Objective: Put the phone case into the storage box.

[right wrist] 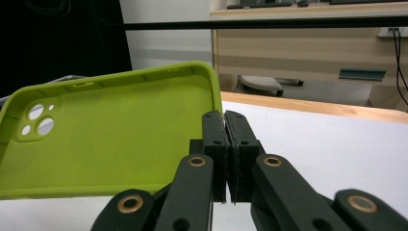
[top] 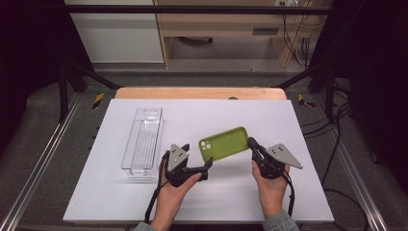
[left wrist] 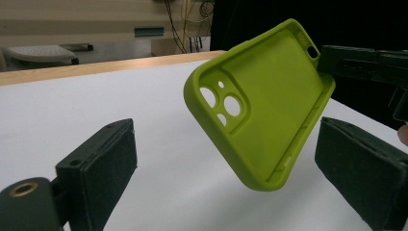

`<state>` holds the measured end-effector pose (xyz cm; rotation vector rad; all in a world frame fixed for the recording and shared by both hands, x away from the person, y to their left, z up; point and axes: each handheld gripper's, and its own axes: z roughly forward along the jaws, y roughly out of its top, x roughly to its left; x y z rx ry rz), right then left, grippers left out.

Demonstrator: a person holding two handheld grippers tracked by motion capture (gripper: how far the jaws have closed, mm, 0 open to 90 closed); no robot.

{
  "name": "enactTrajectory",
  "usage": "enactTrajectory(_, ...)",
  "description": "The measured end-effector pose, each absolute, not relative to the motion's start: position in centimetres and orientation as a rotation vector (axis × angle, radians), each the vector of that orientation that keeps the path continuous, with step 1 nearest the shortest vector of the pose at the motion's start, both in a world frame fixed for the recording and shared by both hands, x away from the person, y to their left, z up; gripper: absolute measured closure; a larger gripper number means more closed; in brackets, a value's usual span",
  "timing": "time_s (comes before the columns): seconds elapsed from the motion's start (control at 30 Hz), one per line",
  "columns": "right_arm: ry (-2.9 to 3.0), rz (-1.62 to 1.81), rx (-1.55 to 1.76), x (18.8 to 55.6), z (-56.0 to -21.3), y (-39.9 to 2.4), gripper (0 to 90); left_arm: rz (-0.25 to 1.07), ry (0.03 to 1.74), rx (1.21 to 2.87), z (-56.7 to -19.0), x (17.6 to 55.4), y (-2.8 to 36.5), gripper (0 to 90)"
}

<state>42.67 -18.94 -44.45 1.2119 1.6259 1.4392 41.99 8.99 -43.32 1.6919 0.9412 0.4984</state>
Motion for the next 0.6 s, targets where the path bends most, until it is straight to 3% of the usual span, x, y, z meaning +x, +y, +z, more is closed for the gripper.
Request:
enactTrajectory(0.23,1.619,1.450,1.203,42.57,-44.35,-18.96,88.2,0.484,0.929,1.681,-43.21,41.97,8.75,9.8)
enactTrajectory(0.6,1.615,1.471,1.191,42.48,-44.22,-18.89,88.2,0.459,0.947,1.674,-43.32,42.05,8.63,21.4)
